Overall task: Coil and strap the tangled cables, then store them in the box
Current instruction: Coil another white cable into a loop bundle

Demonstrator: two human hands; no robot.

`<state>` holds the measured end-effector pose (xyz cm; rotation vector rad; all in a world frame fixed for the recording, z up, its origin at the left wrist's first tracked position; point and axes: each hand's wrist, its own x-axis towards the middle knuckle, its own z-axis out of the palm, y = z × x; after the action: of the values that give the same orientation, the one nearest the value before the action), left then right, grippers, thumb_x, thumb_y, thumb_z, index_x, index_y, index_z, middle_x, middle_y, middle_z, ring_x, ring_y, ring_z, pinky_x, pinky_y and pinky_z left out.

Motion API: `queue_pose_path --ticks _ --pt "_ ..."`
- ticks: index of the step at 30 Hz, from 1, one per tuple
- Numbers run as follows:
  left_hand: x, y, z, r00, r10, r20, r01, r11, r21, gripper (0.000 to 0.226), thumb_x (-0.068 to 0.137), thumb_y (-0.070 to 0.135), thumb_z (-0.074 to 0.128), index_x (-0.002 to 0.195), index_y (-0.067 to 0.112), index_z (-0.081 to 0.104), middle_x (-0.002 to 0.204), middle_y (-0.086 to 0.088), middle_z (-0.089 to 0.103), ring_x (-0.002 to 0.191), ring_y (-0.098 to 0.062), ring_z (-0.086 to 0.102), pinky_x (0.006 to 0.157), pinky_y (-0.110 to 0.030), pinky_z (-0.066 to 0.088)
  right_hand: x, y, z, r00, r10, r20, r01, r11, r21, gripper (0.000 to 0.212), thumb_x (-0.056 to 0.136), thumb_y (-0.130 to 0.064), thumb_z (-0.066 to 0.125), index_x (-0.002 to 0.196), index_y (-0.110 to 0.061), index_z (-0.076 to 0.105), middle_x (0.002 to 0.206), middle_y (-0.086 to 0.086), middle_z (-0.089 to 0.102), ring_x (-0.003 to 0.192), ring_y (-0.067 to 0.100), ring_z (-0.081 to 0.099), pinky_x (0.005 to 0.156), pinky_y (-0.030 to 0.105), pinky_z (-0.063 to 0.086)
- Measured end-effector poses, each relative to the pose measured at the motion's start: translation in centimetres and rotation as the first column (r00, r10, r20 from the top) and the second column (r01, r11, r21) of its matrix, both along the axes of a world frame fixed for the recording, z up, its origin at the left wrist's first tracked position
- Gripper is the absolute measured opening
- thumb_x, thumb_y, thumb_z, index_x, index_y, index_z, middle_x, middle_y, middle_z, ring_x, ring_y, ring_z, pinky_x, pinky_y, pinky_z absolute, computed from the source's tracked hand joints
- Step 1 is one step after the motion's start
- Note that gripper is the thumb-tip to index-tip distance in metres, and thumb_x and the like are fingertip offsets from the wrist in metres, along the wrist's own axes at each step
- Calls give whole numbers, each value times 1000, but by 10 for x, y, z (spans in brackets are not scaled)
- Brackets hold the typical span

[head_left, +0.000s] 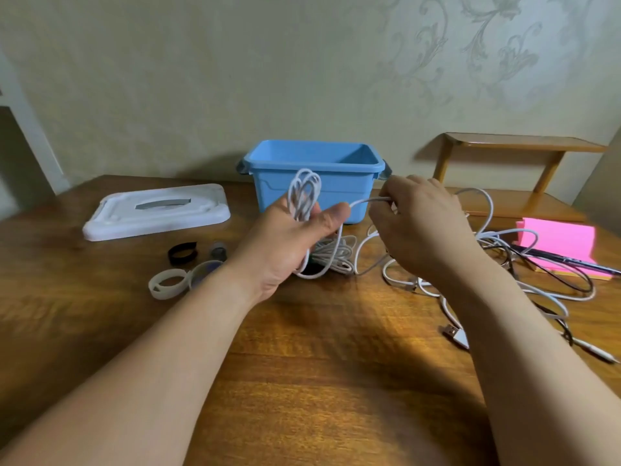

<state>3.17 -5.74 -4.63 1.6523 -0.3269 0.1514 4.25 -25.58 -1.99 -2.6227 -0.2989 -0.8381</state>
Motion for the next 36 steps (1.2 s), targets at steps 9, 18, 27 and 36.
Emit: queue_pose_path --ticks 9,18,27,36 --pt "-12 -4 3 969 -245 -19 246 965 92 11 101 9 68 94 16 70 86 3 75 83 -2 70 77 -17 53 -1 8 -4 998 47 -28 -46 998 40 23 101 -34 39 94 -17 53 88 0 49 89 29 46 78 44 37" --pt "-9 -9 -2 957 -271 -104 266 962 -58 12 111 13 52 109 11 64 84 -13 74 71 -29 73 84 -49 60 6 7 -11 995 80 67 -86 992 87 24 105 -35 46 92 -16 55 89 0 55 90 31 52 78 48 44" --pt "-1 7 3 986 -113 -121 58 918 -393 41 102 40 65 70 24 47 54 4 29 40 -10 26 42 -25 26 13 -6 -10 979 73 192 -84 995 55 31 101 -49 64 92 -21 71 94 -6 63 106 28 56 79 38 30" --pt "0 1 7 967 -103 -231 -25 869 -494 62 61 82 81 68 28 50 65 4 32 56 -12 36 58 -28 34 -28 32 -3 879 456 -138 -454 890 46 34 95 -55 29 89 -24 41 71 -3 51 67 15 48 62 39 36"
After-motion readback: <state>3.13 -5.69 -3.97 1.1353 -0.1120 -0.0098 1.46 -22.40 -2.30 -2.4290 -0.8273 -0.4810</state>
